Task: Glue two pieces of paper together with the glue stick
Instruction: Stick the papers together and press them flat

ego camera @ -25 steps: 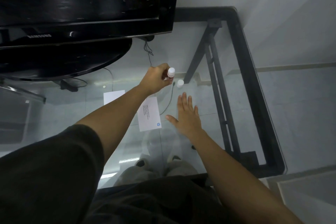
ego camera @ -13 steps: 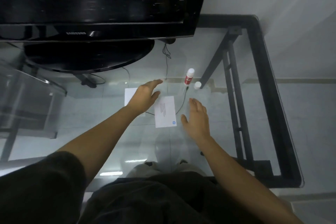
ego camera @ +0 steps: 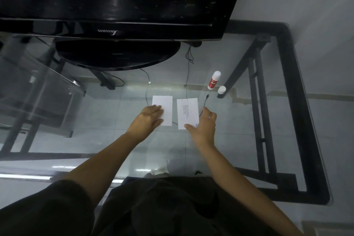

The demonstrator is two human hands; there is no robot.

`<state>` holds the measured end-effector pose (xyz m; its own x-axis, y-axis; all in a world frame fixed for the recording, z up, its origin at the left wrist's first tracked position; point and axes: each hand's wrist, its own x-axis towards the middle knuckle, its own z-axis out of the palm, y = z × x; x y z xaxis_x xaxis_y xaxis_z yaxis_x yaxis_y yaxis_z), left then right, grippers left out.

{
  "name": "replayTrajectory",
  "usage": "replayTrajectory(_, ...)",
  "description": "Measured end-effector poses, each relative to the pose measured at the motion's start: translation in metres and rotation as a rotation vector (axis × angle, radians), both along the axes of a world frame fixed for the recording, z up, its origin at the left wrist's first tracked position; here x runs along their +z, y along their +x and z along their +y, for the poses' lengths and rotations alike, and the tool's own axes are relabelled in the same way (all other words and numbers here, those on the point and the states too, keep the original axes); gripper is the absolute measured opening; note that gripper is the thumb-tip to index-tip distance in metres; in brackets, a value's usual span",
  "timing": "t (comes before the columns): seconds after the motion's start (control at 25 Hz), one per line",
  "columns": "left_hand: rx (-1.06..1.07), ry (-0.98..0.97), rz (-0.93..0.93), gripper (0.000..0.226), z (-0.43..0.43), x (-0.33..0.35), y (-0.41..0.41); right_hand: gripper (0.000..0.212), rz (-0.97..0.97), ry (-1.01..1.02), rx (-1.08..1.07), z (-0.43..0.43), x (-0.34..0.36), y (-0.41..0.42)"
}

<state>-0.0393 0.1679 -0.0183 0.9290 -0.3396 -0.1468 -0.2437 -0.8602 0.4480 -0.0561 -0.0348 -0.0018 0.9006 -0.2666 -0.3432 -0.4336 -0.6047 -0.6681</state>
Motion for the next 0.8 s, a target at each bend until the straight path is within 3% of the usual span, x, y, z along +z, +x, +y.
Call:
replayTrajectory(0.16,-0.048,-0.021,-0.02,0.039,-0.028,-0.002,0.001,0.073,-0.026,0.065,-0.047,-0.029,0.002,0.003)
replayTrajectory(0.64,-0.073,-0.078,0.033,0.043,-0.078,-0.001,0.001,0.041,-0.234,-0.068,-0.052,-0.073,-0.005,-0.019)
replayTrajectory(0.8,0.187,-0.376,0.044,0.038,-0.085,0.024,0.008,0.03,-0.391,-0.08,-0.023,-0.071,0.0,-0.017)
